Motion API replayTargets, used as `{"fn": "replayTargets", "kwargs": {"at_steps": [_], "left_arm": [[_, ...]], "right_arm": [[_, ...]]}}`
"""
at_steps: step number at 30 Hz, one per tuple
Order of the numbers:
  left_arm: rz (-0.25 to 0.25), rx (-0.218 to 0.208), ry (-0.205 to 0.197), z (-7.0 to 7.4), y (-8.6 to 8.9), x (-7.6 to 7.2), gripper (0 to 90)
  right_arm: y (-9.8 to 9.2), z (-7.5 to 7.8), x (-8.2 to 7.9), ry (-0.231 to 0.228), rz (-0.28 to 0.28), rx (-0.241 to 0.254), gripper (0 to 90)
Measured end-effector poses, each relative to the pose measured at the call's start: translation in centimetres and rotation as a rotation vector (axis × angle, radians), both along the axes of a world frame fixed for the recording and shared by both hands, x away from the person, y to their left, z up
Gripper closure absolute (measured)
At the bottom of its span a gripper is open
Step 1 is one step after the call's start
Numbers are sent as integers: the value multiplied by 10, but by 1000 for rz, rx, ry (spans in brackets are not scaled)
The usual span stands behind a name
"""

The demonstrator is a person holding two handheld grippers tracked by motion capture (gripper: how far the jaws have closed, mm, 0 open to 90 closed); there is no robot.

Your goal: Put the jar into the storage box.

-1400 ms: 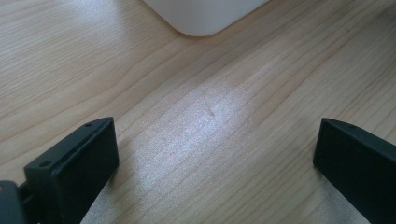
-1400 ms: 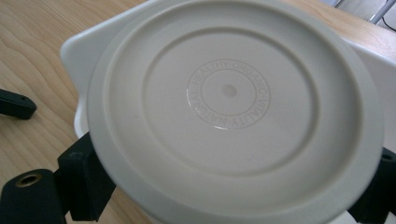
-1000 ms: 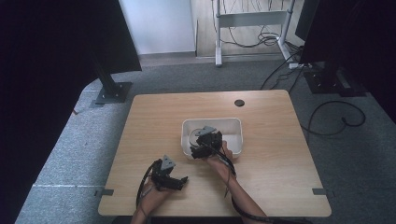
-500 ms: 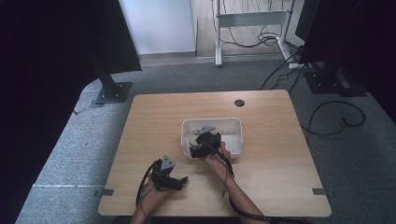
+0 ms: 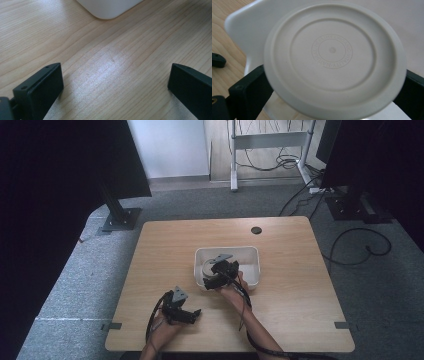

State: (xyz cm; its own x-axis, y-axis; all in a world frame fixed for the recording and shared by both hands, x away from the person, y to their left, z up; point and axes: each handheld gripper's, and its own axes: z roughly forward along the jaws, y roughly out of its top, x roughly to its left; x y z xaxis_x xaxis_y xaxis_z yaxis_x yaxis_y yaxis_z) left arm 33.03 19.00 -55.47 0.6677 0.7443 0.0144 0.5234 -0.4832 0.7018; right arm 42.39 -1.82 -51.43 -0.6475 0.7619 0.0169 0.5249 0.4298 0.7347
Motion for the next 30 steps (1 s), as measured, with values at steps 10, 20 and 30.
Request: {"fn": "replayTargets", "kwargs": {"at_steps": [10, 20, 30], "left_arm": [[0, -2, 1, 0, 0, 0, 0], [0, -1, 0, 0, 0, 0, 0], [0, 0, 0, 0, 0, 0, 0]], "right_arm": [[-5, 9, -6, -16, 36, 24, 15], [-14, 19, -15, -61, 78, 23, 24], [-25, 21, -24, -61, 99, 27, 36]]}}
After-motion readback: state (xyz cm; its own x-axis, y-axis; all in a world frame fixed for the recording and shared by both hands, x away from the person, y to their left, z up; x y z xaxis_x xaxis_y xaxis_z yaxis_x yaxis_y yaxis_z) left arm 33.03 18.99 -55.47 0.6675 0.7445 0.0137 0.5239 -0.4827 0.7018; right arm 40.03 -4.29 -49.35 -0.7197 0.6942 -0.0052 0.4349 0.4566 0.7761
